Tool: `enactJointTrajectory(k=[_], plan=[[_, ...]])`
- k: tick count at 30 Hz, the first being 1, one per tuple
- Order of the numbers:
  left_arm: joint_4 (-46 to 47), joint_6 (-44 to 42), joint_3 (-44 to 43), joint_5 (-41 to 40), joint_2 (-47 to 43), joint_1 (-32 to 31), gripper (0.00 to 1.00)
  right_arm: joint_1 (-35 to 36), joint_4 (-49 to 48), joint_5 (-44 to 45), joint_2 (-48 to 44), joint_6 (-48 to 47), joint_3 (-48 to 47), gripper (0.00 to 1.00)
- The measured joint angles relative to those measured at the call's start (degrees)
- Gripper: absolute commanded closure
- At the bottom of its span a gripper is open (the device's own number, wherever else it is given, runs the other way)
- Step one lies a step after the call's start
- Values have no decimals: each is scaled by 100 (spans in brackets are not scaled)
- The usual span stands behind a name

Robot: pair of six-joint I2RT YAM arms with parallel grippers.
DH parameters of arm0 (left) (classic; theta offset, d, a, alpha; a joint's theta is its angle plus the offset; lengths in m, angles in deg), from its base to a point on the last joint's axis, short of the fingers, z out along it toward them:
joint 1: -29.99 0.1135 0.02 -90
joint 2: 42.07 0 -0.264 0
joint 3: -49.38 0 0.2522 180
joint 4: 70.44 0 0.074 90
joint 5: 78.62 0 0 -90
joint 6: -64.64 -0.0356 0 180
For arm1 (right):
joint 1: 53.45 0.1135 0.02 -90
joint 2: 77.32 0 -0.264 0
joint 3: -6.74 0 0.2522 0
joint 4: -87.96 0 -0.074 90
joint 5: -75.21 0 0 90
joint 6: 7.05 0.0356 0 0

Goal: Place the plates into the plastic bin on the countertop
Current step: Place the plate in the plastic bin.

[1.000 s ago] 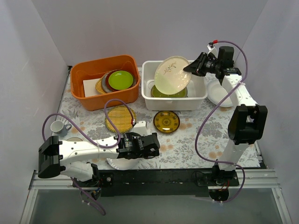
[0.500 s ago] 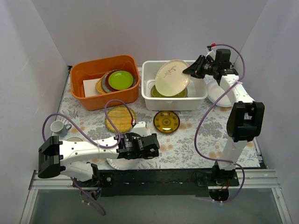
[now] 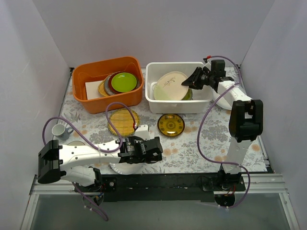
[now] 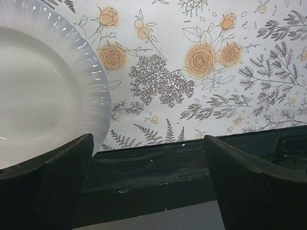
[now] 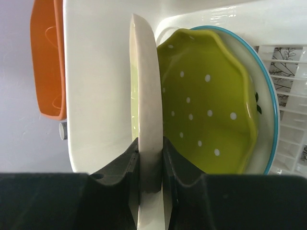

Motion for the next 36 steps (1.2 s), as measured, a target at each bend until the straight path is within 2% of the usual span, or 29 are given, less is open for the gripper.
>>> enactJointTrajectory(k=[6,14,17,20,23,24,26,36], plan=[[-68,44,15,-2,-107,0,2,-4,-273,105,0,37,358,98],[-107,68,55,-4,-177,0,2,4,-538,197,0,125,616,91],[-105,81,59,-4,-177,0,2,7,-551,216,0,151,680,84],[-103,94,66,-4,-177,0,2,7,-525,243,0,136,680,72],[-94,94,85,-2,-177,0,2,7,-483,299,0,81,680,60],[-90,94,94,-2,-177,0,2,9,-411,389,0,-9,682,51],[-85,94,114,0,-190,0,2,20,-201,511,0,-146,706,44],[-81,94,153,-2,-374,0,2,33,42,739,-120,-538,778,40]])
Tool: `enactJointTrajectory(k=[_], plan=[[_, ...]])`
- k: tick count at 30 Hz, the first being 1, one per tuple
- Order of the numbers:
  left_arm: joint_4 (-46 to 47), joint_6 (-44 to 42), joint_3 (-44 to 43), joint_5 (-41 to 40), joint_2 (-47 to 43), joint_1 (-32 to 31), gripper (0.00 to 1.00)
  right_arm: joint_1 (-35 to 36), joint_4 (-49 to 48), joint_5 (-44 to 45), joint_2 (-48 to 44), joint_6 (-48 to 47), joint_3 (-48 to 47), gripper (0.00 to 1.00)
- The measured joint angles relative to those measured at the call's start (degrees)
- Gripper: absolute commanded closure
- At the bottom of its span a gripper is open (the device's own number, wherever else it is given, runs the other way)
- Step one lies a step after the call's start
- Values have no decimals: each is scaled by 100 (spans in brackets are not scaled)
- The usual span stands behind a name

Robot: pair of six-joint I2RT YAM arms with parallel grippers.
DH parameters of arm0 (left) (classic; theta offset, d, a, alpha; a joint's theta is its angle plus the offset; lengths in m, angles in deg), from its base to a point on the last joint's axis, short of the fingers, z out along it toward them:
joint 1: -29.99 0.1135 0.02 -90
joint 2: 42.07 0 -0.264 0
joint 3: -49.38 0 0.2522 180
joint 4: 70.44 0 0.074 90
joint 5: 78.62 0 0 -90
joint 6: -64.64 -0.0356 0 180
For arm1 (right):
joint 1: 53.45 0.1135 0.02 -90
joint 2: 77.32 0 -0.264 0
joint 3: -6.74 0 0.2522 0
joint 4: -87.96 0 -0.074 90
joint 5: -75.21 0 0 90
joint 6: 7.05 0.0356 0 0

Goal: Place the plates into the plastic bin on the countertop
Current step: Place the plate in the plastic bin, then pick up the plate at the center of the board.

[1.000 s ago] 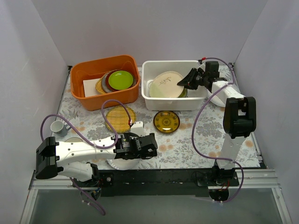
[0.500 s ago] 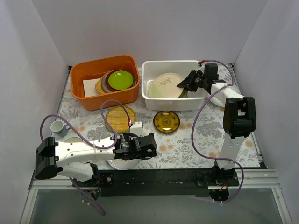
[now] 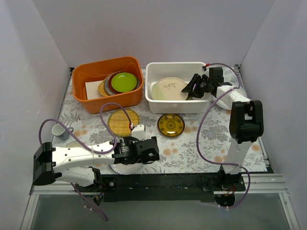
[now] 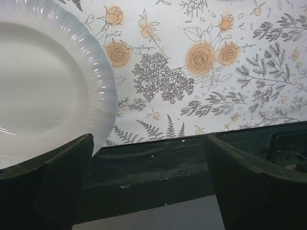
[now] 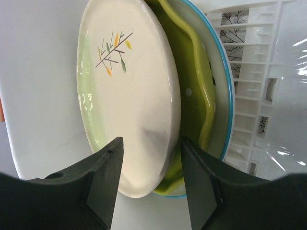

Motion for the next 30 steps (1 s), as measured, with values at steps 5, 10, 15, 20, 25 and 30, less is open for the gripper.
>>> enactJointTrajectory(k=[5,10,15,20,25,30], plan=[[-11,9,7,-2,-267,0,2,0,83,46,-98,-111,39,36],[-11,28,20,-2,-326,0,2,0,238,208,-284,-229,76,34],[-9,42,28,0,-326,0,2,0,520,509,-535,-437,74,33],[-2,42,31,-2,-323,0,2,-17,772,916,-918,-573,74,31],[-2,42,31,-2,-317,0,2,-52,850,1145,-1473,-680,72,29],[-4,42,31,0,-308,0,2,-66,861,1117,-1989,-697,61,29]])
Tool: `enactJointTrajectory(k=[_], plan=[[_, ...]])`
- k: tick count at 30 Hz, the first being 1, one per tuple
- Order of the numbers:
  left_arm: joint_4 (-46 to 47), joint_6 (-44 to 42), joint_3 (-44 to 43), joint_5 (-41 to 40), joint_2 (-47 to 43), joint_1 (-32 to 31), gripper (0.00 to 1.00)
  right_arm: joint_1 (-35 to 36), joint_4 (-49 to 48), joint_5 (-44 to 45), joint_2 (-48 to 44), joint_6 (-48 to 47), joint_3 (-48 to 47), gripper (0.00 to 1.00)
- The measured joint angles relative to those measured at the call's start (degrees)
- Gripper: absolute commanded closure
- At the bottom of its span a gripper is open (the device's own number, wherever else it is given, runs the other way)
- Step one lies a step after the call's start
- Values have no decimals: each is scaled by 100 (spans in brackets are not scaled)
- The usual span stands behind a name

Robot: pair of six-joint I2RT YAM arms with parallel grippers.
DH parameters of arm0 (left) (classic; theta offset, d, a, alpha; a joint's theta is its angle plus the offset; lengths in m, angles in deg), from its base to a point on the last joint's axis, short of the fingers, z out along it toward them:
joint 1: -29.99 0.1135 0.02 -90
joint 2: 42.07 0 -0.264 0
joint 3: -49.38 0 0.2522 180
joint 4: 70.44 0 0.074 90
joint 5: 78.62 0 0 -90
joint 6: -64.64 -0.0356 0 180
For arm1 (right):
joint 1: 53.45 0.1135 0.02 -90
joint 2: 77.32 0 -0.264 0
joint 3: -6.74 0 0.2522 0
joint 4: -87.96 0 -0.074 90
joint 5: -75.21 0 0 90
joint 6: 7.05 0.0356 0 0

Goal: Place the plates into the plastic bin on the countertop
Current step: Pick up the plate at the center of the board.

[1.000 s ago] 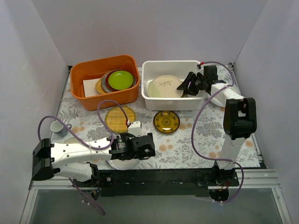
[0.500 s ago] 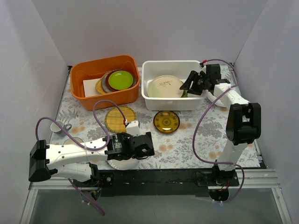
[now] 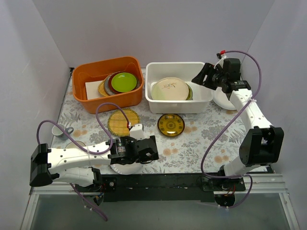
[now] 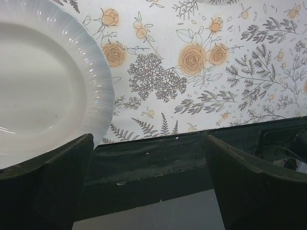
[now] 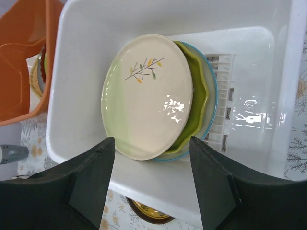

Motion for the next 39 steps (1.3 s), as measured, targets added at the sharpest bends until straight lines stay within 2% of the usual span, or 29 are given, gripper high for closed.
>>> enactJointTrajectory(k=[9,15,25,39], plan=[[33,-4,0,15,122,0,2,2,245,-481,-960,33,111,29],[190,-26,0,66,214,0,2,13,153,-903,-2072,181,1003,29],[481,-57,-7,197,590,0,2,72,98,-1102,-3268,376,2828,29],[772,-94,-63,304,726,0,2,85,17,-1191,-4221,743,4177,32]])
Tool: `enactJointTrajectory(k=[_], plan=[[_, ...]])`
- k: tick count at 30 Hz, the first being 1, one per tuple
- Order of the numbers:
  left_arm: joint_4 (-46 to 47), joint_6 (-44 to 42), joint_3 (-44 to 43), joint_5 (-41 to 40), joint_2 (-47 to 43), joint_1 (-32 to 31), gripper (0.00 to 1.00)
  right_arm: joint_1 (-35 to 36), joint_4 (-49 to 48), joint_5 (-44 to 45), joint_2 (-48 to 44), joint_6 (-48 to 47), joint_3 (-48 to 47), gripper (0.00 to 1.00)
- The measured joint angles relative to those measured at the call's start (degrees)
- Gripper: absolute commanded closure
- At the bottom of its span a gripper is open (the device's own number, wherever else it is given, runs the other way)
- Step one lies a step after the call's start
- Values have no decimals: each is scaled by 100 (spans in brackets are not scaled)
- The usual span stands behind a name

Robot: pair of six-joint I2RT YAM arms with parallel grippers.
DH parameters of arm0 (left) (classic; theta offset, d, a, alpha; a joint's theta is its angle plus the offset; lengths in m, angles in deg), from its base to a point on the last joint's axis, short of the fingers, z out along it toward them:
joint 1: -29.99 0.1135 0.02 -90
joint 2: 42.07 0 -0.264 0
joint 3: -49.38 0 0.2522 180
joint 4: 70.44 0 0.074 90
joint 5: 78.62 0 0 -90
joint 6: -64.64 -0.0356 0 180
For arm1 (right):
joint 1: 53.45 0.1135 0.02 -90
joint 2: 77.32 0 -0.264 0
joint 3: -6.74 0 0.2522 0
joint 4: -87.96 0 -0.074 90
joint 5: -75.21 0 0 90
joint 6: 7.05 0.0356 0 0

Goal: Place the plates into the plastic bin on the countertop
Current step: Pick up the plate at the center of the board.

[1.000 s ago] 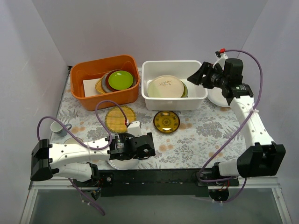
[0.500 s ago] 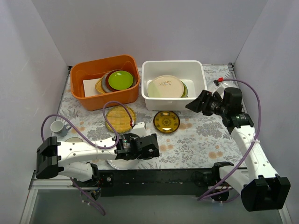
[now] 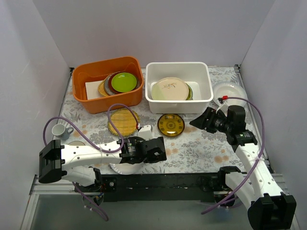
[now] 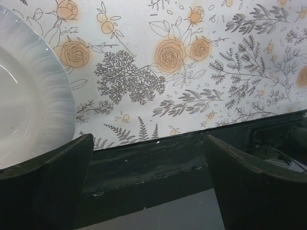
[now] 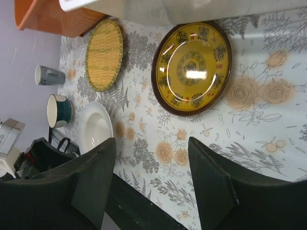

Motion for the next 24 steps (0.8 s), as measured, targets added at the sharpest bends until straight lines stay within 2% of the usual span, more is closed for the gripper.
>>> enactJointTrajectory(k=[3,7,13,18,24], plan=[[144,-50,11,37,-11,57,2,157,-142,-17,-107,201,330,32],[433,-264,208,273,-184,369,2,734,-280,81,-120,470,616,32],[605,-728,682,662,-1080,1156,2,1683,-695,387,59,807,654,32],[533,-1082,680,922,-1386,1698,2,2500,-1303,732,570,1172,708,32],[601,-1495,800,1486,-1412,2382,2,3305,-2192,1043,1650,1545,706,33]])
